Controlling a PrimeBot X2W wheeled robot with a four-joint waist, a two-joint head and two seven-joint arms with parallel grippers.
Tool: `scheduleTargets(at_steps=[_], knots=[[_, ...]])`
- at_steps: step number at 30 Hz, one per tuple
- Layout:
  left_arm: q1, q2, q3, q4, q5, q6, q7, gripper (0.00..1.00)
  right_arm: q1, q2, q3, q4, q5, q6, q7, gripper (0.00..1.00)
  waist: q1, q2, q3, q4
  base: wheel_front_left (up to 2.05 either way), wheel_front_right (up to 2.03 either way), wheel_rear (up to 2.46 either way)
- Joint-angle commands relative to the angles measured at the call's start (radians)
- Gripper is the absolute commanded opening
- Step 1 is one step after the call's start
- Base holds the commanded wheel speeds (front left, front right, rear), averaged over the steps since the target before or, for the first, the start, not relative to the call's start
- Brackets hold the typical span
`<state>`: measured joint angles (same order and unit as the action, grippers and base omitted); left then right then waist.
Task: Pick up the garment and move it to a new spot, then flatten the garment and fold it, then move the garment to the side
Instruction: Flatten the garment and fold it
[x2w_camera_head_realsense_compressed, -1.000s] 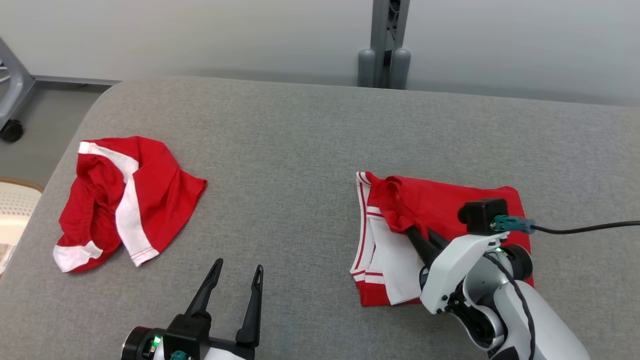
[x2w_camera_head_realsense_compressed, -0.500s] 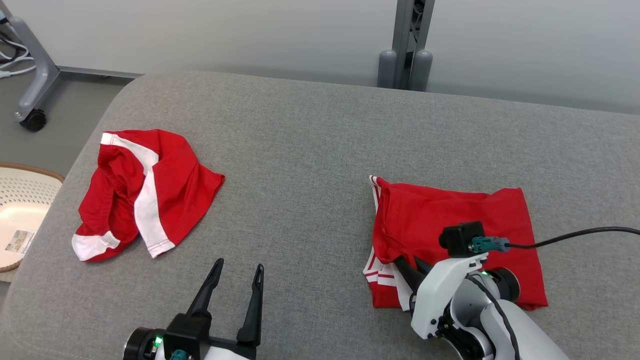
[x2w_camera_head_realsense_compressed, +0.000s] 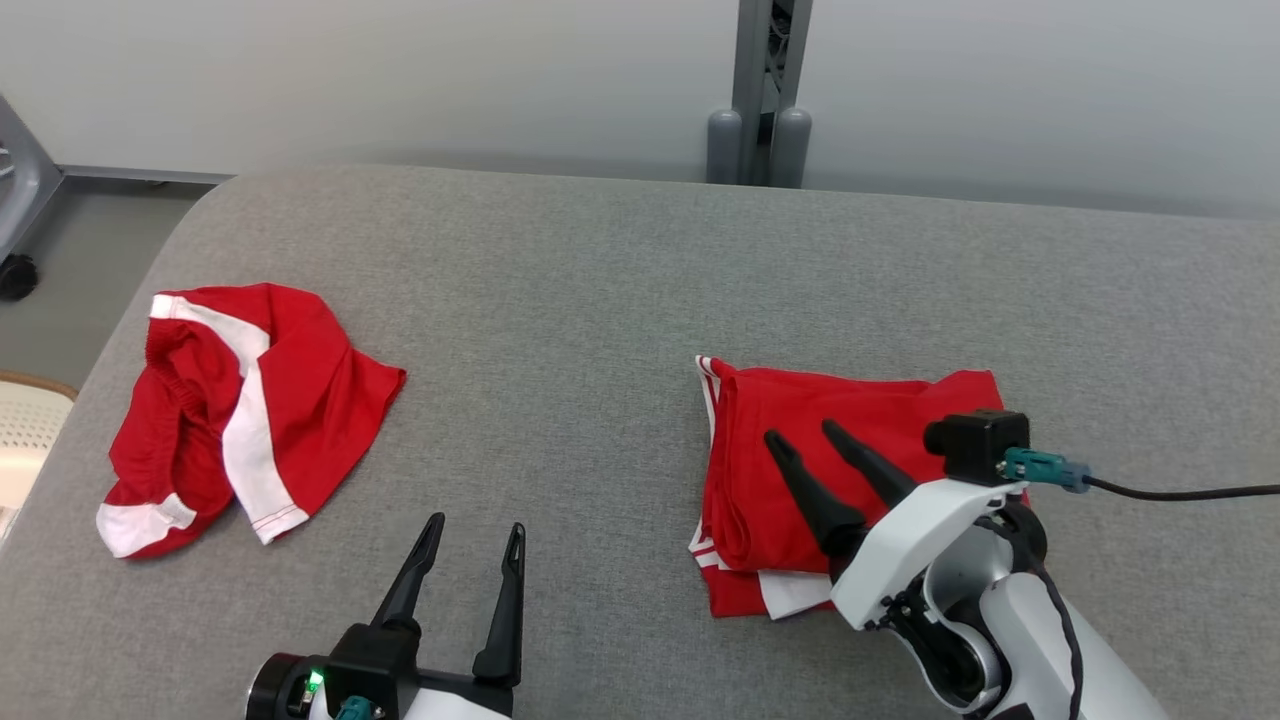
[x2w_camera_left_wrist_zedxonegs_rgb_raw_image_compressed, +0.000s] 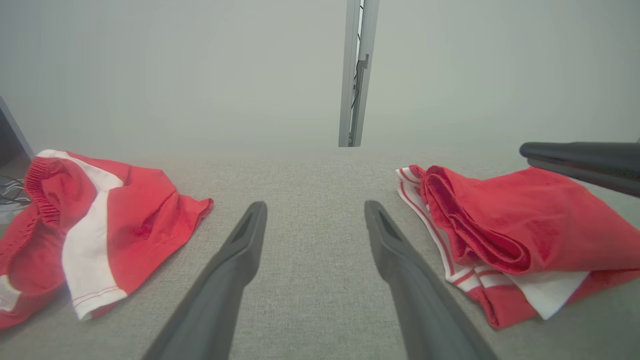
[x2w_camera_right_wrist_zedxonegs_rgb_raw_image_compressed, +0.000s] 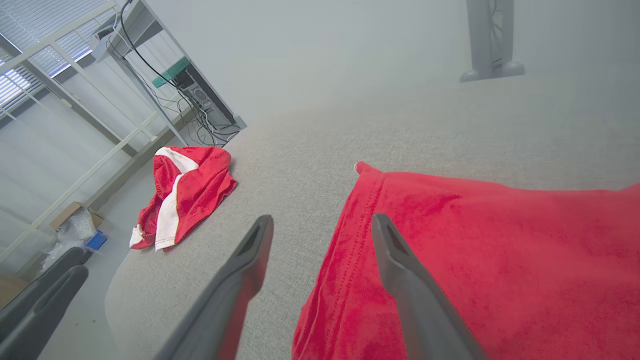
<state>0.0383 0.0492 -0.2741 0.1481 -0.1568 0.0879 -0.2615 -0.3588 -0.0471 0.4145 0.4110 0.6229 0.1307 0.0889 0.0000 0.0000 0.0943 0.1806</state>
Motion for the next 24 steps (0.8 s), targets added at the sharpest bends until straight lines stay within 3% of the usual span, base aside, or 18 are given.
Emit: scheduleTargets(at_steps=[1,13,24], knots=[[-0.017,0.003,0.002,-0.007,-0.017,0.0,-0.003,1.0,-0.008,-0.01,-0.023,-0.01,-0.03,0.0,-0.027,1.0,0.0,0.0,-0.005,-0.024,0.0,0.0,0.0],[-0.033,0.003,0.005,-0.02,-0.099,0.02,-0.003,1.0,0.033,-0.1,-0.115,0.004,-0.238,0.0,-0.227,1.0,0.0,0.0,-0.014,-0.135,0.0,0.0,0.0],[0.006,0.003,0.047,-0.026,-0.11,0.043,-0.003,1.0,0.121,-0.088,-0.204,0.052,-0.432,0.0,-0.355,1.0,0.0,0.0,-0.048,-0.182,0.0,0.0,0.0]])
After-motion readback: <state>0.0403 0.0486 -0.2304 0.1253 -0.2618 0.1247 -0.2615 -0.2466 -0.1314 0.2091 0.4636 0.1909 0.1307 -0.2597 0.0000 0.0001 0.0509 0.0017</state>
